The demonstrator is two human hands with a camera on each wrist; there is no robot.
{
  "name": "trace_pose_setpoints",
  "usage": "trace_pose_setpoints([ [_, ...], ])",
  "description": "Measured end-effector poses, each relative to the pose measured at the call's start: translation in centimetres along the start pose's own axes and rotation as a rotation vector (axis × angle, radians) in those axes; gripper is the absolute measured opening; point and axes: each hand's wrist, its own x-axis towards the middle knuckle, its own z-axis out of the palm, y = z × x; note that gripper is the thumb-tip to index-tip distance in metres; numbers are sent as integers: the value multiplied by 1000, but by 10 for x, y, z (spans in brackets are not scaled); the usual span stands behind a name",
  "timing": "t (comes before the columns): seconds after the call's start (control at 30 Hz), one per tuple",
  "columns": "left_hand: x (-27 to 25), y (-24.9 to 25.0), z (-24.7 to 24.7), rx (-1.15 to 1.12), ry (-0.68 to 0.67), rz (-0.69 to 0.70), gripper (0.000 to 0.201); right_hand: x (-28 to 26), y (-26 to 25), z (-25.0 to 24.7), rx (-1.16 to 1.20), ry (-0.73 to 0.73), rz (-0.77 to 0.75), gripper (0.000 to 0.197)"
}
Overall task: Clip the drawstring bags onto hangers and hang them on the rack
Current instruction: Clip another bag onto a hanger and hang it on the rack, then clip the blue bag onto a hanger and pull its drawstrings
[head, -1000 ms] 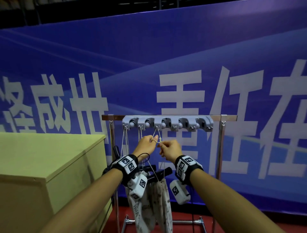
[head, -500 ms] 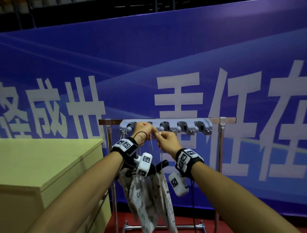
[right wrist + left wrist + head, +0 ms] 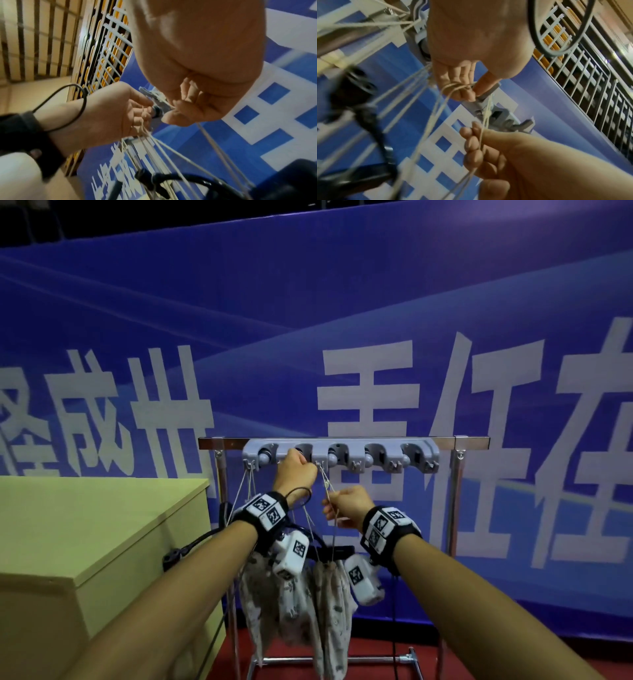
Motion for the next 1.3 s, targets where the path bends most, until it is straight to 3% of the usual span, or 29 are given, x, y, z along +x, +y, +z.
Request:
trace_pose_setpoints([
  [0.2,-47,-38,-7,233,-266,156,15,-20,38,0,-31,6,-122,9],
  [0.3,-85,-60,-13,266,-210,286,25,-47,63,3,-168,86,-234,25],
  [0.4,-133,-81,-12,269,-113,454,27,-90,99,17,-50,72,-284,24],
  [0.47,-168,-100,-5,300,-155,497,24,-119,131,27,54,-6,-259,18],
  [0.63,-251,-177,24,477,-349,313,12,-177,228,50,42,-74,-275,14],
  [0.83,-321,-324,52,670,-553,-43,18,-194,356,72,-194,-66,-69,10],
  [0.97,-369,-423,68,833,-699,-281,31,-189,362,103,-386,-252,-89,8],
  [1.1,-428,-517,80,891,-910,-515,29,-187,361,126,-520,-398,-150,10],
  [1.3,-492,-569,109,760,-1094,-510,39,-177,364,146,-546,-459,-145,13],
])
